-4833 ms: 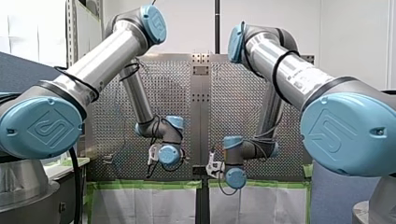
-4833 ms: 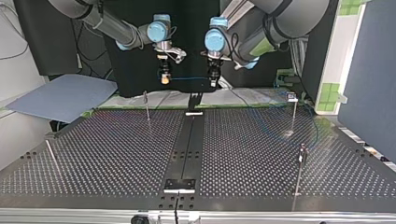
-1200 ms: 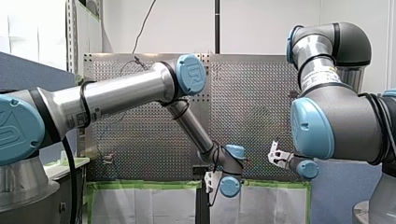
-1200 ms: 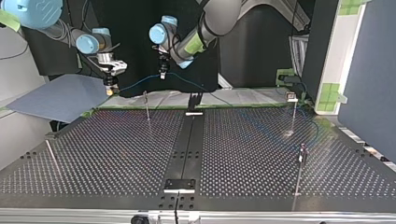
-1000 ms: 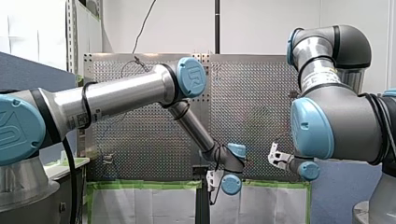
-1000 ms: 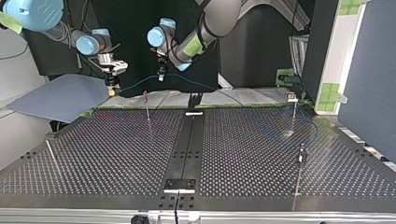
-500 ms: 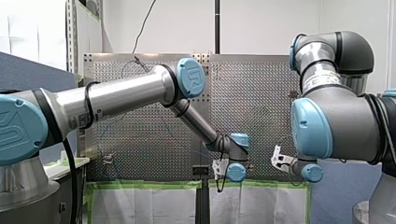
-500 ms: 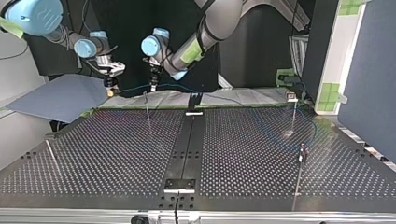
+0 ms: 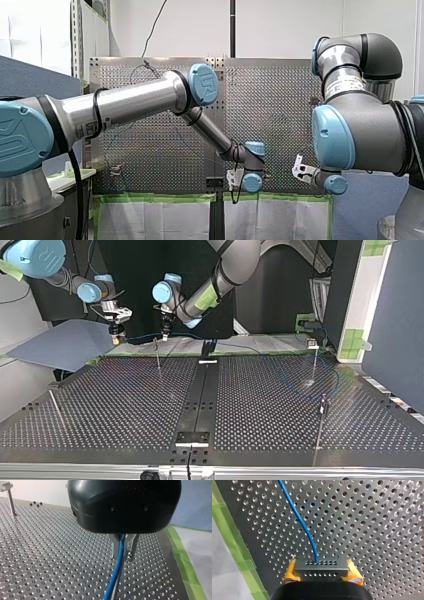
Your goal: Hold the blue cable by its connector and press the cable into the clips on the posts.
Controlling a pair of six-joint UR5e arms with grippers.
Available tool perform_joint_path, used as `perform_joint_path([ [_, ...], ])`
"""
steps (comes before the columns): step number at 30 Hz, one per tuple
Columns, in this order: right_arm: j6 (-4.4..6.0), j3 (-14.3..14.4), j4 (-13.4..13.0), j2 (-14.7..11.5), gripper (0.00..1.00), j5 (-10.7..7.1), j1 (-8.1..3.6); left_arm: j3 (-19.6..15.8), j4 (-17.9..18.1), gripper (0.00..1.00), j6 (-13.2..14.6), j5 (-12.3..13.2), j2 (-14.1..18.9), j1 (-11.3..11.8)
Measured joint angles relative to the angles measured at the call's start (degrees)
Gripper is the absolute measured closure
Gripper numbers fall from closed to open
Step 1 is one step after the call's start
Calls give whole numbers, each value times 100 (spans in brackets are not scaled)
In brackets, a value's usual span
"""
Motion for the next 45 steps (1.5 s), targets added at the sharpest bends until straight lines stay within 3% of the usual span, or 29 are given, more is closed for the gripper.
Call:
perform_joint_path([
  [17,-18,-17,-2,0,100,-25,36,114,-11,100,-3,75,-8,211],
  [29,-12,-24,15,-1,100,-31,56,-10,-13,100,0,113,-9,255],
  [38,-2,-35,15,0,100,-31,70,264,-106,100,-66,158,-17,342],
  [45,-1,-52,15,0,100,-31,104,514,-335,100,-85,185,-263,346],
])
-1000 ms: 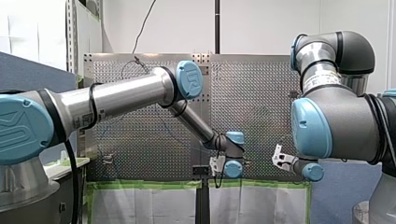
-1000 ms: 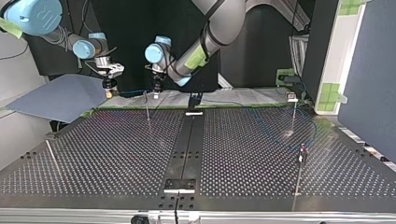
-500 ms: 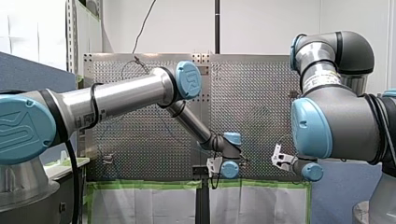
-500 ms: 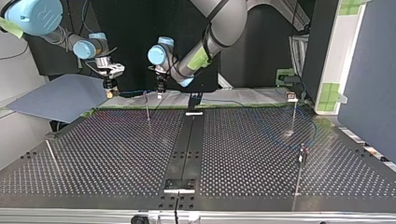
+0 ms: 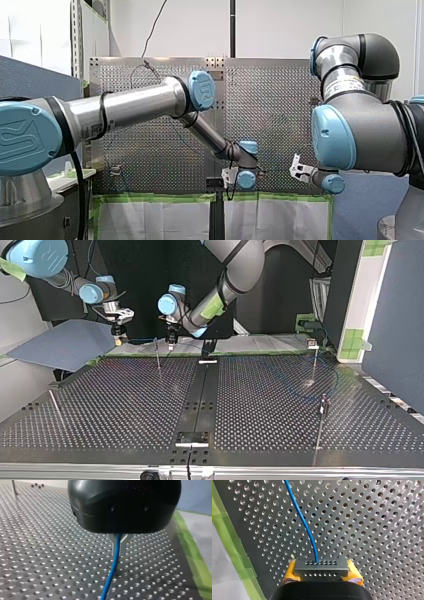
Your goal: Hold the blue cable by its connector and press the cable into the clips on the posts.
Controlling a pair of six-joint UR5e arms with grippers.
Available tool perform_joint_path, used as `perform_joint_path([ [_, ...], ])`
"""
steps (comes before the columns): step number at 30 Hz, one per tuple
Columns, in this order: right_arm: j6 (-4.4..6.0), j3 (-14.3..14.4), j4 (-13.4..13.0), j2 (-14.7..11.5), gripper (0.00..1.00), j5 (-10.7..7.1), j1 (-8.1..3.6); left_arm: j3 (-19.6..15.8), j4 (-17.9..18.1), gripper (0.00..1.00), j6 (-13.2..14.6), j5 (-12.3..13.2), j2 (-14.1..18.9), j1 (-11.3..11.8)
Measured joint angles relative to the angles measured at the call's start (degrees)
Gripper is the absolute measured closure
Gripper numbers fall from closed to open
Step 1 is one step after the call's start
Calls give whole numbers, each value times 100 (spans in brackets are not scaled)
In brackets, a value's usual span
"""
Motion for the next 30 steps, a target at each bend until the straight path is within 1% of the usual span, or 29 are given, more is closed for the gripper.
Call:
perform_joint_path([
  [3,-4,-2,-1,0,100,1,8,37,-12,100,-48,53,-144,-13],
  [8,-15,-9,-5,-1,100,0,31,-50,0,100,-89,140,-214,-37],
  [11,-15,-14,-11,0,100,0,45,-80,2,100,-137,241,-179,-67],
  [15,-11,-18,-15,1,100,0,57,-120,13,100,-183,352,-48,-156],
  [18,-2,-20,-17,1,100,0,67,-56,-3,100,-247,420,9,-258],
  [20,5,-31,-8,1,100,0,70,4,-21,100,-302,441,22,-287],
  [24,8,-45,0,5,100,4,71,139,-49,100,-380,465,28,-266],
  [30,16,-60,-9,4,100,1,72,-23,-11,100,-400,515,24,-181],
])
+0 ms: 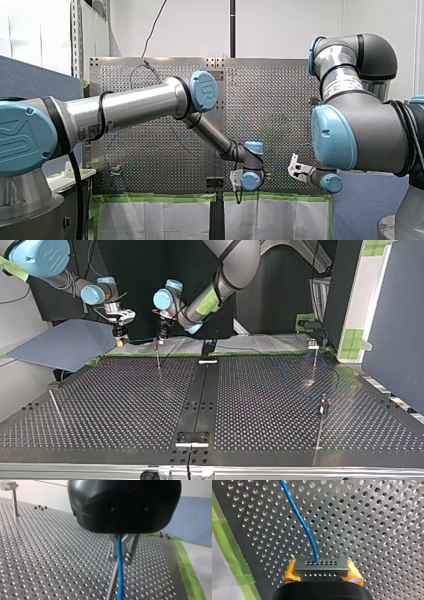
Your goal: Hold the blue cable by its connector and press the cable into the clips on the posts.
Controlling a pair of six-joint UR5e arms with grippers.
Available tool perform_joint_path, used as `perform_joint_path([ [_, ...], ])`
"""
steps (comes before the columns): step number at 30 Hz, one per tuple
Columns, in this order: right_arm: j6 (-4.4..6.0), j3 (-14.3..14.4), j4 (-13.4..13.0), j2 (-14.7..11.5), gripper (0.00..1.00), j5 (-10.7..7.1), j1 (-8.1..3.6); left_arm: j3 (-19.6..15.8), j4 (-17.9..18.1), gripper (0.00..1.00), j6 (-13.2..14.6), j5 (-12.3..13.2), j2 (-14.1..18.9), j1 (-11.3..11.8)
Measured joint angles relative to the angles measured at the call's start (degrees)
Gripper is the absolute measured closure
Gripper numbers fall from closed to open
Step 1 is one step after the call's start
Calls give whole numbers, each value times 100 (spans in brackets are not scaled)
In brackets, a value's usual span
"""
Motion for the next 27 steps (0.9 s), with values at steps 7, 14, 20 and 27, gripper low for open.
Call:
perform_joint_path([
  [7,2,-4,-3,4,100,-1,0,34,31,100,11,-28,0,38],
  [14,8,-11,4,6,100,-1,4,51,82,100,11,-5,-28,99],
  [20,11,-16,14,10,100,-1,14,-40,90,100,11,-11,-75,172],
  [27,11,-17,17,12,100,0,25,-71,87,100,11,17,-114,245],
])
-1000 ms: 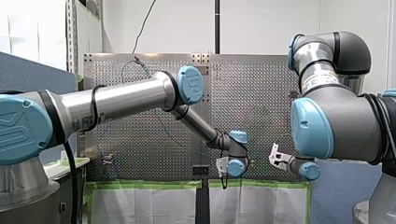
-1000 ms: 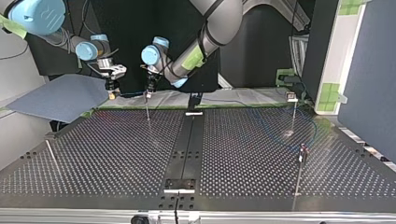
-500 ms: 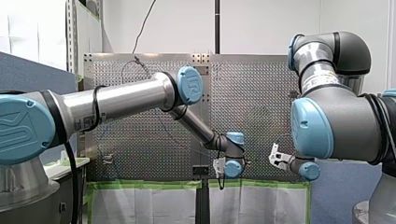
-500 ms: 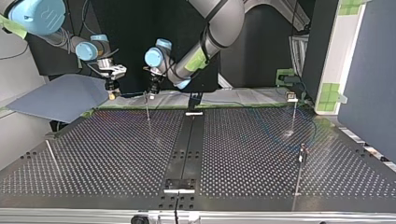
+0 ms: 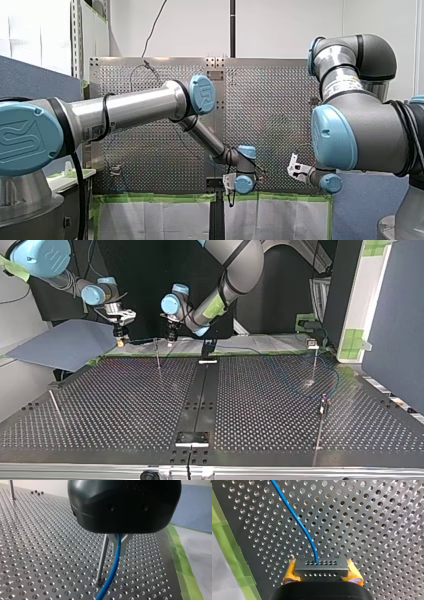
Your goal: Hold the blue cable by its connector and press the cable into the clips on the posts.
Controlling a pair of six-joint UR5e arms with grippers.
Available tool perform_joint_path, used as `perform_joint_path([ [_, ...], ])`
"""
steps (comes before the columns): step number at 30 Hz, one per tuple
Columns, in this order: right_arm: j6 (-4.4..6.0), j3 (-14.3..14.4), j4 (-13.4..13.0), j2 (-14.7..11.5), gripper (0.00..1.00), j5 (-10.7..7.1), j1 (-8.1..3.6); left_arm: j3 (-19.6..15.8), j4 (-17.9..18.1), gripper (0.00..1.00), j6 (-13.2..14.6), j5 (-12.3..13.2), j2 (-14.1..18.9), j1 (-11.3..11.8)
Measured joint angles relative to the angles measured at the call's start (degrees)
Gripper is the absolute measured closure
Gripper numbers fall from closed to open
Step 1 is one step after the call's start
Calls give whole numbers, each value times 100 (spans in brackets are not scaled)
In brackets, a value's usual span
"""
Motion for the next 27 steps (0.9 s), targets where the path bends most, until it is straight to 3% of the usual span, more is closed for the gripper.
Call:
perform_joint_path([
  [10,18,-32,-5,4,100,32,1,73,48,100,0,90,-36,32],
  [17,31,-57,-18,5,100,61,-10,192,9,100,0,90,-235,87],
  [27,98,-138,-36,20,100,81,-14,629,-274,100,0,105,-272,139],
])
